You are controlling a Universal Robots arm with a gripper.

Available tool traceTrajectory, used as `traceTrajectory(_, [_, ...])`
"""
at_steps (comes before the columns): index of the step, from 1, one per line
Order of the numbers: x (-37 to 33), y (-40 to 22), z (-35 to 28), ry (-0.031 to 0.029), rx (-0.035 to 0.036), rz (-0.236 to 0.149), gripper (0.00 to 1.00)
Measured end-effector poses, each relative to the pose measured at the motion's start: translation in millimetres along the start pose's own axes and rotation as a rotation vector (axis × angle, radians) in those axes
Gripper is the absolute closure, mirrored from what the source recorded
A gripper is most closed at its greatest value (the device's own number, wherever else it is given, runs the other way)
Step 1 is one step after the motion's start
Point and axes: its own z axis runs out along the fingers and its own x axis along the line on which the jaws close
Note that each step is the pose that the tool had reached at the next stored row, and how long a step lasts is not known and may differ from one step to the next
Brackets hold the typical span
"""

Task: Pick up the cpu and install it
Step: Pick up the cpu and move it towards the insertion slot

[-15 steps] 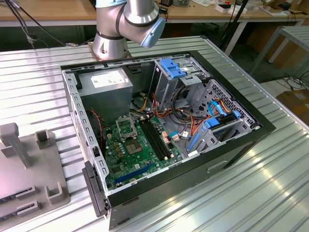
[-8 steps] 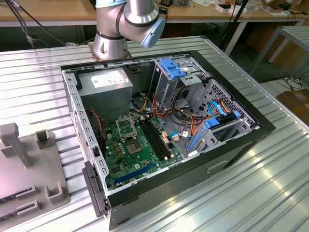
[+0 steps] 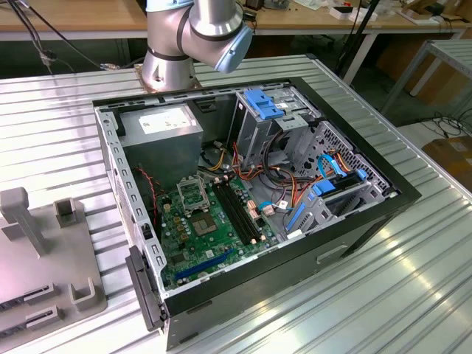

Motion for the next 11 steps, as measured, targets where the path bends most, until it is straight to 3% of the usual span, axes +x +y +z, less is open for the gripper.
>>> traceTrajectory(11, [-0.1,0.0,-8.6,0.0000,0.0000,0.000,0.53])
